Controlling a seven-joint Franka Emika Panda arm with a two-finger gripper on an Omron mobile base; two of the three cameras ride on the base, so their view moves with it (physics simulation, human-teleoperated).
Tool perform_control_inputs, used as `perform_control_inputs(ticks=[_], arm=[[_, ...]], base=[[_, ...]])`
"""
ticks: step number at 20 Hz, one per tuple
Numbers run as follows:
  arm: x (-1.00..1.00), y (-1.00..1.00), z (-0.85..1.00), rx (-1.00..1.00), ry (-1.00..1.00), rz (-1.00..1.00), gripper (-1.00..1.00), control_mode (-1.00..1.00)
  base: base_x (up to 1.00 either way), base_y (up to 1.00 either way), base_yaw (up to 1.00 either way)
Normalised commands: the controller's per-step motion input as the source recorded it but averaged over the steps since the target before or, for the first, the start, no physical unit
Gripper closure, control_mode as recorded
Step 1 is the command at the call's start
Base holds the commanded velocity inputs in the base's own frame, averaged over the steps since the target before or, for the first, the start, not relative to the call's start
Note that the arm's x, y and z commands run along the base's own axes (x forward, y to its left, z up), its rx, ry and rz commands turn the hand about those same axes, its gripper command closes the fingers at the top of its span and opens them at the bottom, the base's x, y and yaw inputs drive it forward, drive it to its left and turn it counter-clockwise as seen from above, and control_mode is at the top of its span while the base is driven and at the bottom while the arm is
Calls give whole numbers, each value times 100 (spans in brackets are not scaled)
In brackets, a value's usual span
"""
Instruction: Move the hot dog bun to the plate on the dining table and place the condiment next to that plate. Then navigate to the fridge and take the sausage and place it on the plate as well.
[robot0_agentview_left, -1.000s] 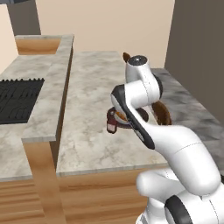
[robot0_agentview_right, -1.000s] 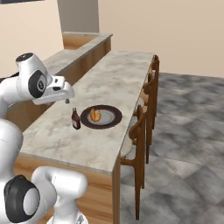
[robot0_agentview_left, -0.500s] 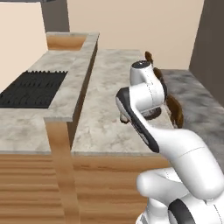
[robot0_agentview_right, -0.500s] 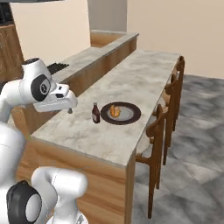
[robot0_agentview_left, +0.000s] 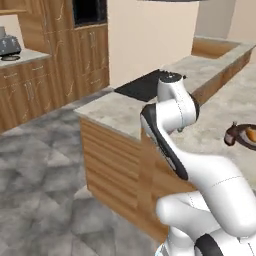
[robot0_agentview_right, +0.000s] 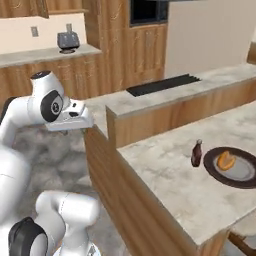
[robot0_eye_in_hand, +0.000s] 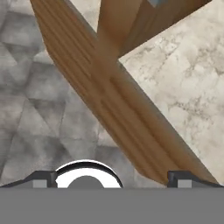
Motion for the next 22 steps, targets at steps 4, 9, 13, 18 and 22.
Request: perform_control_inputs(ticks=[4, 9, 13, 18, 22], arm=[[0, 0, 0, 0, 0, 0, -100, 100], [0, 0, 0, 0, 0, 0, -100, 100], [0, 0, 0, 0, 0, 0, -100, 100], [0, 0, 0, 0, 0, 0, -100, 100], [0, 0, 0, 0, 0, 0, -100, 100]], base=[[0, 6, 100], [0, 33, 96], [0, 62, 88], [0, 72, 83], [0, 30, 78]])
